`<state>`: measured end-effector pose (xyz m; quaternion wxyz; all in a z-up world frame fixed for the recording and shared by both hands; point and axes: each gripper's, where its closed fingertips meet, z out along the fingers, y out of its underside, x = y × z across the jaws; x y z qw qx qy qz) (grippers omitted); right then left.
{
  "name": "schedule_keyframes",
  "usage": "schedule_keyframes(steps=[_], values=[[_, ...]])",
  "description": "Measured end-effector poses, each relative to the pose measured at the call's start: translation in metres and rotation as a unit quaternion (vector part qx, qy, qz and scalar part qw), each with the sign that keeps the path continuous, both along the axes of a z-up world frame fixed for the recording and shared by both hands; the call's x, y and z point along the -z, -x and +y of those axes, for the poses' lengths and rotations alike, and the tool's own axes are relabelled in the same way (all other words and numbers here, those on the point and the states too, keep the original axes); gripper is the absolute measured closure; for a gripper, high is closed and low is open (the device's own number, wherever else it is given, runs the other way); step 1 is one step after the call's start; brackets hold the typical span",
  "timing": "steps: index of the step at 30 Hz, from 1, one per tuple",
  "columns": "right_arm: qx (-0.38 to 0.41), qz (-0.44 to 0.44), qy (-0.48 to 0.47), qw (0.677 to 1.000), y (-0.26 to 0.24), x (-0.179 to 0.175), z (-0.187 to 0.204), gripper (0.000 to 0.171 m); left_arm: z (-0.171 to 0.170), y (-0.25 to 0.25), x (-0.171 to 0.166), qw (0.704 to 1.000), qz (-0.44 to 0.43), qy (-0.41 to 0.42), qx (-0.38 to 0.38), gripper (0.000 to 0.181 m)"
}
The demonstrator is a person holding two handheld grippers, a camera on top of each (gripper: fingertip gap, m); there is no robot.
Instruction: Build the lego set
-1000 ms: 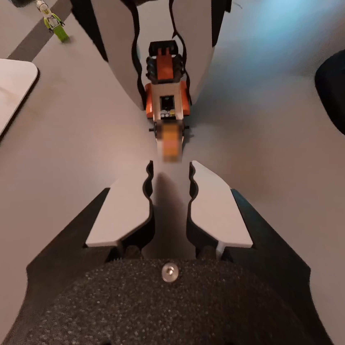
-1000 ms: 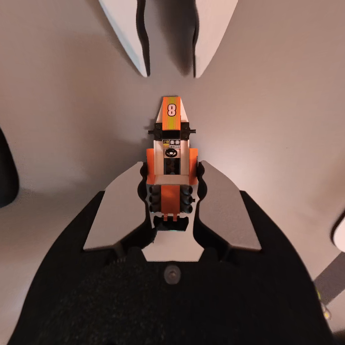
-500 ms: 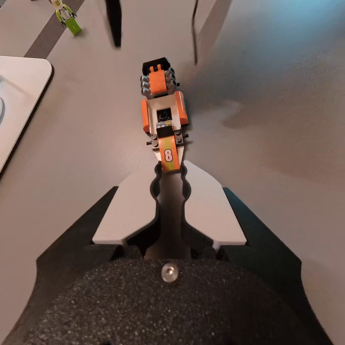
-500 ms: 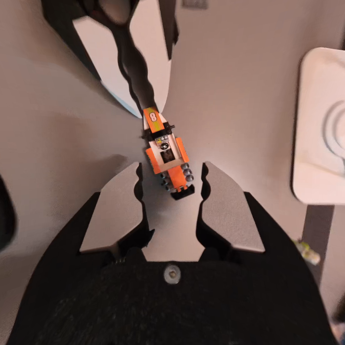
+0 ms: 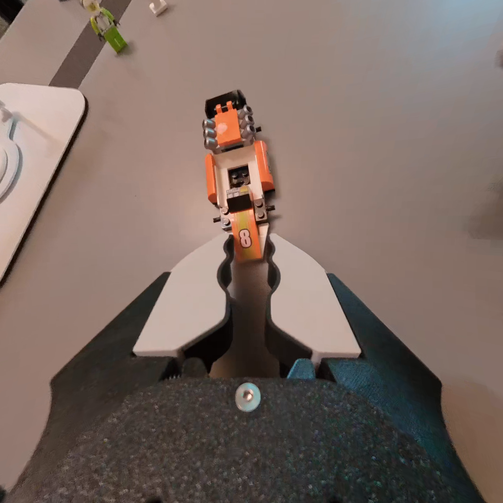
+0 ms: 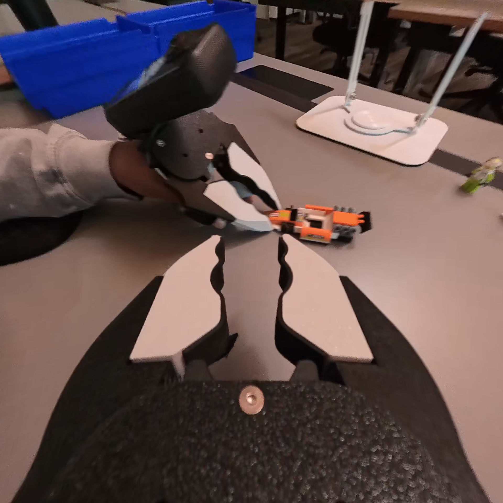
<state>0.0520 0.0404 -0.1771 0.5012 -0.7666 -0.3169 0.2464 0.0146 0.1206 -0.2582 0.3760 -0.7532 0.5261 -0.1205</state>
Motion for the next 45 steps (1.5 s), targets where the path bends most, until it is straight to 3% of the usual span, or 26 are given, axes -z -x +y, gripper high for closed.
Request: schedule_keyframes(steps=[9, 14, 21, 25, 27, 31, 39, 45], values=[[-0.004, 0.030, -0.028, 0.999, 0.016, -0.001, -0.013, 0.142, 0.025, 0.012, 0.000, 0.997, 0.015, -0.014, -0.079, 0.160], [0.039, 0.032, -0.049, 0.998, 0.006, -0.002, -0.006, 0.142, 0.031, 0.019, -0.005, 0.996, 0.005, -0.033, -0.079, 0.157], [0.131, 0.004, -0.029, 0.991, -0.010, 0.008, 0.010, 0.148, -0.009, 0.051, -0.068, 0.977, -0.169, -0.022, -0.129, 0.163], [0.157, -0.019, -0.022, 0.987, -0.002, 0.010, 0.018, 0.156, -0.034, 0.073, -0.089, 0.957, -0.227, -0.055, -0.173, 0.181], [0.161, -0.024, -0.019, 0.986, 0.003, 0.010, 0.022, 0.164, -0.040, 0.081, -0.095, 0.949, -0.242, -0.072, -0.189, 0.181], [0.165, -0.038, -0.020, 0.985, 0.012, 0.014, 0.031, 0.171, -0.037, 0.090, -0.089, 0.940, -0.252, -0.088, -0.210, 0.181], [0.169, -0.042, -0.025, 0.984, 0.015, 0.022, 0.032, 0.171, -0.037, 0.083, -0.060, 0.954, -0.214, -0.060, -0.202, 0.181], [0.177, -0.038, -0.058, 0.982, 0.006, -0.004, 0.064, 0.171, -0.015, 0.077, -0.069, 0.955, -0.207, -0.093, -0.193, 0.181]])
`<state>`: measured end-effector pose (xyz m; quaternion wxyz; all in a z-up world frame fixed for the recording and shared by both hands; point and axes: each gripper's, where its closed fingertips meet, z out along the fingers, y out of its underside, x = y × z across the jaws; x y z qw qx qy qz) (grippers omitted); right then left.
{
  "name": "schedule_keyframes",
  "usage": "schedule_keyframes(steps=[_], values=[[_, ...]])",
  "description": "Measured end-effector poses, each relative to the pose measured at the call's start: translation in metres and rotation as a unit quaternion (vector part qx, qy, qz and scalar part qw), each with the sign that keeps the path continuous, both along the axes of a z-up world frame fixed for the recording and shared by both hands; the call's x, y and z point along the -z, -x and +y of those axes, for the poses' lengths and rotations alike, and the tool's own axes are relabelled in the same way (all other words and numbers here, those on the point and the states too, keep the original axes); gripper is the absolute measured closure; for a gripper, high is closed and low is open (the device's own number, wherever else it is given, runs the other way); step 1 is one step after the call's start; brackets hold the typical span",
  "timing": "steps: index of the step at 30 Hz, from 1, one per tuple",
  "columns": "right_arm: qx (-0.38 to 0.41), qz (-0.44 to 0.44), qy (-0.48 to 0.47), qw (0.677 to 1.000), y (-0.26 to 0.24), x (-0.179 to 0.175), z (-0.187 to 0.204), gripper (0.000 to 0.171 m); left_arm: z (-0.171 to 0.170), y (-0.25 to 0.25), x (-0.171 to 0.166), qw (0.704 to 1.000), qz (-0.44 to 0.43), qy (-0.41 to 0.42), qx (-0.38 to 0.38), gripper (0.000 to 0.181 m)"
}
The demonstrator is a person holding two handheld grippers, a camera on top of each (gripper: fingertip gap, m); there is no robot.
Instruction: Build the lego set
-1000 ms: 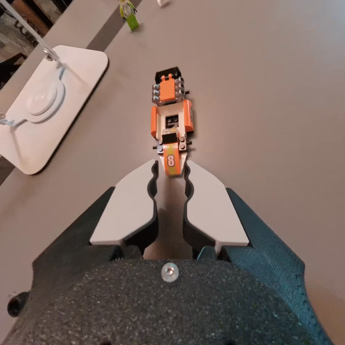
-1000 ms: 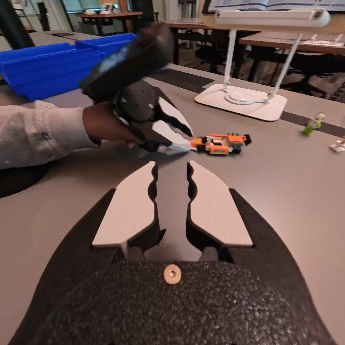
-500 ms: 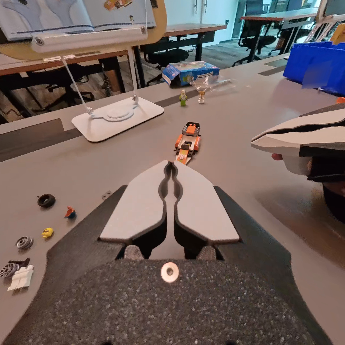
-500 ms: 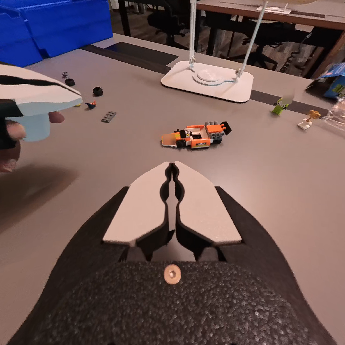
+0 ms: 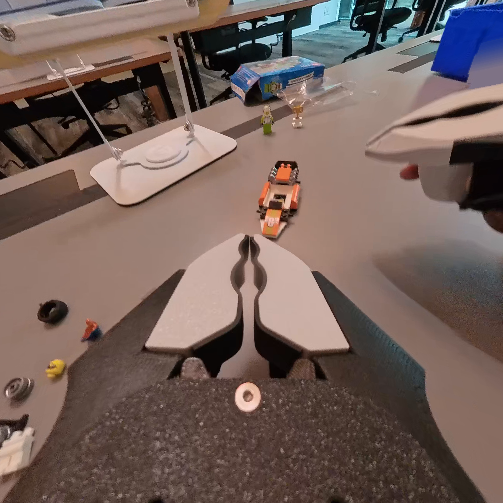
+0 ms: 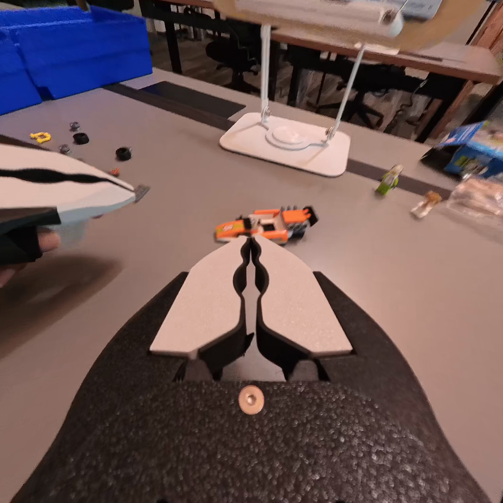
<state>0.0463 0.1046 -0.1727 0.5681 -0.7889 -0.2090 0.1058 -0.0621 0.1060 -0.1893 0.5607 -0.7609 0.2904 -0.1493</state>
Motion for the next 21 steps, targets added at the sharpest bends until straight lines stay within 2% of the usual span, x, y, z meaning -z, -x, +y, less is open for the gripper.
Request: schedule_keyframes(steps=[4, 8, 12, 14, 18, 21], values=[[0.001, 0.008, -0.043, 0.999, -0.012, -0.045, 0.056, 0.165, 0.018, -0.005, -0.009, 1.000, 0.003, -0.012, 0.002, 0.179], [0.024, -0.010, -0.087, 0.996, -0.029, -0.090, 0.136, 0.156, 0.034, -0.011, -0.020, 1.000, 0.002, -0.026, 0.003, 0.177], [0.043, -0.017, -0.075, 0.996, -0.038, -0.114, 0.218, 0.140, 0.047, -0.015, -0.027, 0.999, -0.007, -0.032, 0.005, 0.177], [0.055, -0.009, -0.058, 0.997, -0.041, -0.118, 0.252, 0.138, 0.052, -0.015, -0.026, 1.000, -0.006, -0.030, 0.007, 0.177], [0.044, -0.011, -0.066, 0.997, -0.034, -0.123, 0.288, 0.145, 0.069, -0.012, -0.034, 0.999, 0.007, -0.041, 0.012, 0.177], [0.051, -0.015, -0.085, 0.995, -0.034, -0.125, 0.295, 0.165, 0.097, -0.013, -0.053, 0.997, 0.029, -0.074, 0.019, 0.178]])
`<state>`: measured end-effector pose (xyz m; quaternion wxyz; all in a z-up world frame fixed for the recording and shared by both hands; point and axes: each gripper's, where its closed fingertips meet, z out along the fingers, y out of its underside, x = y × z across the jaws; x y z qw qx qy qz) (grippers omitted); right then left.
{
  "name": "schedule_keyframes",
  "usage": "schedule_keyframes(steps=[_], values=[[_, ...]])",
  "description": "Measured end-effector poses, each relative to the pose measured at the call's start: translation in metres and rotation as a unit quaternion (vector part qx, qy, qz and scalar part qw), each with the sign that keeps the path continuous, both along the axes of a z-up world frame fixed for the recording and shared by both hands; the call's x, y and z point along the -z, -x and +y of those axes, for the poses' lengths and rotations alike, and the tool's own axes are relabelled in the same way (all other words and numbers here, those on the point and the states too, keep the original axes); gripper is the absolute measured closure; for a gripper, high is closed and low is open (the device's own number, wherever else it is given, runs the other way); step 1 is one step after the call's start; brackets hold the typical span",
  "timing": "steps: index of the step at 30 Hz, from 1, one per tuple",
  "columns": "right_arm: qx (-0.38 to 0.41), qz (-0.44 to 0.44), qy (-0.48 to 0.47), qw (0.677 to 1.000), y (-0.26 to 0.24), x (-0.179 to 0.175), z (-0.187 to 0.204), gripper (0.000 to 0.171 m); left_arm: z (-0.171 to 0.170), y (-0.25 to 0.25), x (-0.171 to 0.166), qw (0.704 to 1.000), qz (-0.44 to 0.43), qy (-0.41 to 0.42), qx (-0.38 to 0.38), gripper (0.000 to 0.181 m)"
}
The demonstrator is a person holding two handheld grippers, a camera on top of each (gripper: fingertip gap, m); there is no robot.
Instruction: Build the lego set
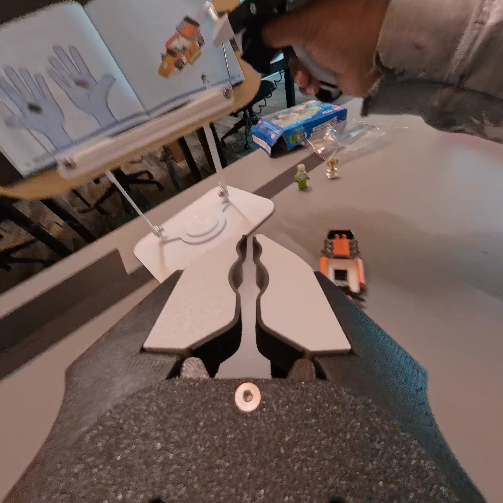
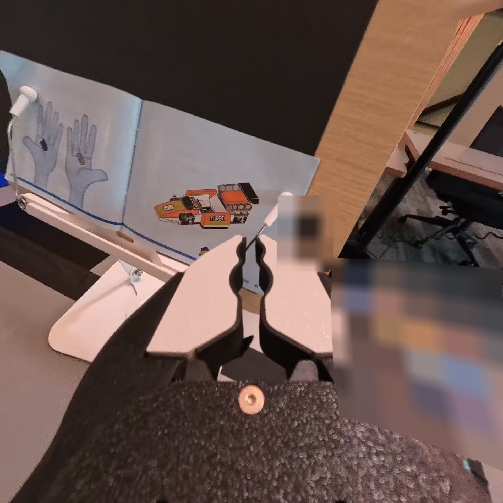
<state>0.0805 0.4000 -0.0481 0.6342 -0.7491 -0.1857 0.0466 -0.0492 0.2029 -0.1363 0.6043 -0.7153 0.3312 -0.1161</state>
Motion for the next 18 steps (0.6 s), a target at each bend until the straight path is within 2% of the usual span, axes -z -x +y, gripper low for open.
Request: schedule_keyframes(steps=[6, 9, 11, 14, 18], values=[[0.006, 0.076, -0.009, 0.997, -0.007, 0.003, -0.006, 0.167, 0.091, -0.032, -0.069, 0.995, 0.068, -0.066, 0.024, 0.177], [0.024, 0.105, -0.017, 0.994, -0.016, 0.009, -0.008, 0.165, 0.145, -0.052, -0.084, 0.986, 0.144, -0.085, 0.018, 0.178], [0.033, 0.118, -0.028, 0.992, -0.020, 0.013, -0.011, 0.164, 0.176, -0.059, -0.078, 0.978, 0.199, -0.068, 0.006, 0.180], [0.036, 0.152, -0.019, 0.988, -0.027, 0.022, -0.015, 0.163, 0.200, -0.061, -0.068, 0.972, 0.228, -0.045, -0.019, 0.181], [0.018, 0.185, 0.023, 0.982, -0.036, 0.045, -0.023, 0.157, 0.201, -0.062, -0.068, 0.968, 0.241, -0.066, -0.020, 0.181]])
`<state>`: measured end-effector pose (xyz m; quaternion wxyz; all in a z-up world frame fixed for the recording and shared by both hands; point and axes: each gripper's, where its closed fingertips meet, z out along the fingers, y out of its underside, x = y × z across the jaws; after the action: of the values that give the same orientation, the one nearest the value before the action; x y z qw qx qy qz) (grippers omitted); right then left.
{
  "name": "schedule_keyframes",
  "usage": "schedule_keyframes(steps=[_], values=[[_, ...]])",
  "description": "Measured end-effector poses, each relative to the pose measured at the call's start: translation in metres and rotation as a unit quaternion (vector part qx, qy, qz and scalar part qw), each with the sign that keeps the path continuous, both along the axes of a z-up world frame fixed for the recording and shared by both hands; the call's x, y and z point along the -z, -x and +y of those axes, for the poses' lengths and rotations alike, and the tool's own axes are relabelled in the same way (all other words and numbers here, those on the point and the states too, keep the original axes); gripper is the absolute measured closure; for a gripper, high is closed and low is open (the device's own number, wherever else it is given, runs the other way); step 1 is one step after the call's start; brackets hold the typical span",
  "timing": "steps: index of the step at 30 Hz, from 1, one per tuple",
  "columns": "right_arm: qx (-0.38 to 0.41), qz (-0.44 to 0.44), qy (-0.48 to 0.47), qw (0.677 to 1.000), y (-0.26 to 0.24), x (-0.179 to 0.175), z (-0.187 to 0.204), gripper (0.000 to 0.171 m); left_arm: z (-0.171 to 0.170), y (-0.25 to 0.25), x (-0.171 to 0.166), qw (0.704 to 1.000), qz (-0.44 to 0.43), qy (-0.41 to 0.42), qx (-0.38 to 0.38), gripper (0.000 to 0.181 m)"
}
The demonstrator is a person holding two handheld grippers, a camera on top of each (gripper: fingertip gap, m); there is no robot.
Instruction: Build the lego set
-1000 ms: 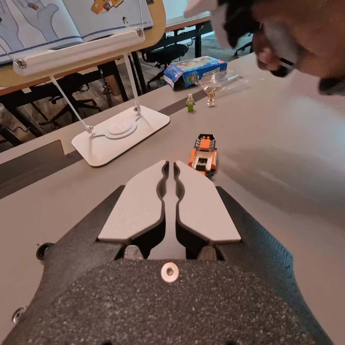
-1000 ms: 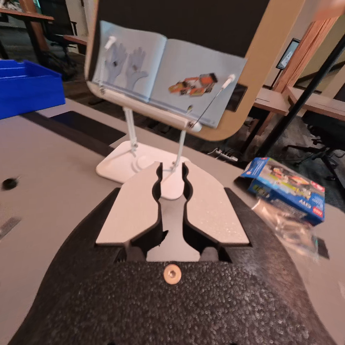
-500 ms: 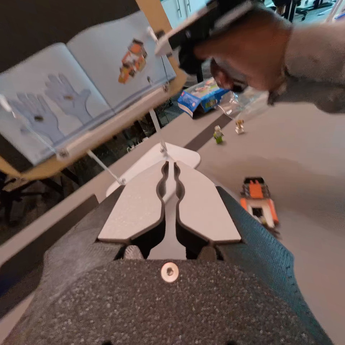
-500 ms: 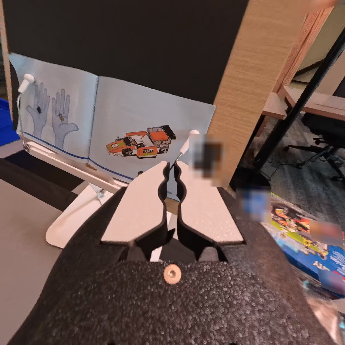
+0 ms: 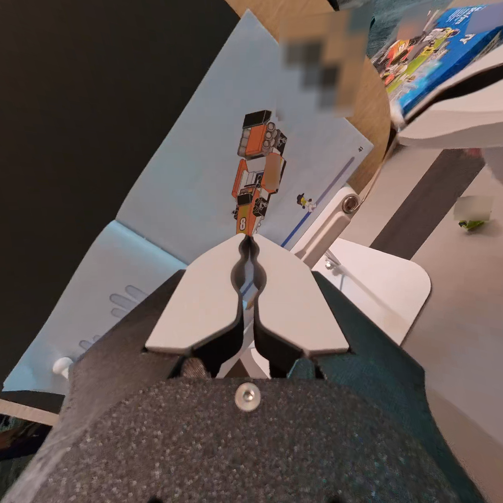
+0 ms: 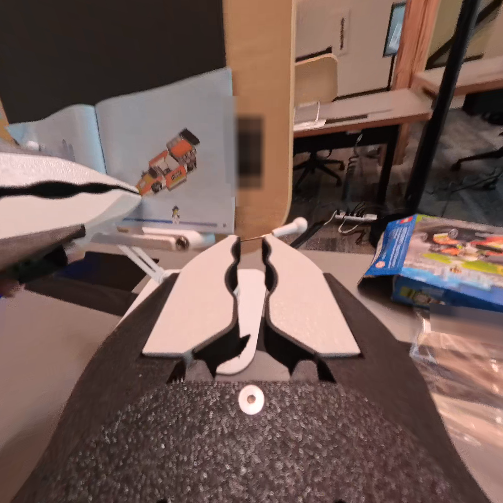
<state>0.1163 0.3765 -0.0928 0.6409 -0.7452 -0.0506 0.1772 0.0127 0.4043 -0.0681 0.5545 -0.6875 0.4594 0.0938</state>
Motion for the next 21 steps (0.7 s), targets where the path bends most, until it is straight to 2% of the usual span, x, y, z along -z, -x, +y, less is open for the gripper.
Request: schedule_keyframes(steps=[1, 4, 7, 10, 13, 16, 21], values=[[-0.004, -0.011, -0.001, 1.000, -0.004, 0.004, -0.005, 0.160, 0.000, 0.000, 0.000, 1.000, 0.003, -0.004, 0.001, 0.181], [0.004, -0.124, -0.057, 0.991, -0.016, -0.001, -0.022, 0.149, -0.001, 0.000, 0.001, 1.000, 0.003, -0.008, 0.004, 0.181], [-0.049, -0.245, -0.123, 0.960, 0.007, -0.023, -0.028, 0.143, 0.000, 0.000, 0.001, 1.000, -0.006, -0.009, 0.003, 0.181], [-0.072, -0.331, -0.145, 0.929, 0.026, -0.044, -0.009, 0.126, -0.003, -0.001, 0.003, 0.999, -0.031, 0.004, 0.007, 0.181], [-0.069, -0.377, -0.141, 0.913, 0.034, -0.059, 0.022, 0.118, -0.006, 0.000, 0.008, 0.997, -0.066, 0.037, 0.009, 0.181], [-0.061, -0.402, -0.127, 0.905, 0.036, -0.067, 0.042, 0.121, -0.007, 0.003, 0.009, 0.996, -0.082, 0.039, 0.011, 0.181], [-0.055, -0.442, -0.130, 0.886, 0.038, -0.066, 0.047, 0.121, -0.006, 0.007, 0.009, 0.995, -0.092, 0.034, 0.019, 0.181]])
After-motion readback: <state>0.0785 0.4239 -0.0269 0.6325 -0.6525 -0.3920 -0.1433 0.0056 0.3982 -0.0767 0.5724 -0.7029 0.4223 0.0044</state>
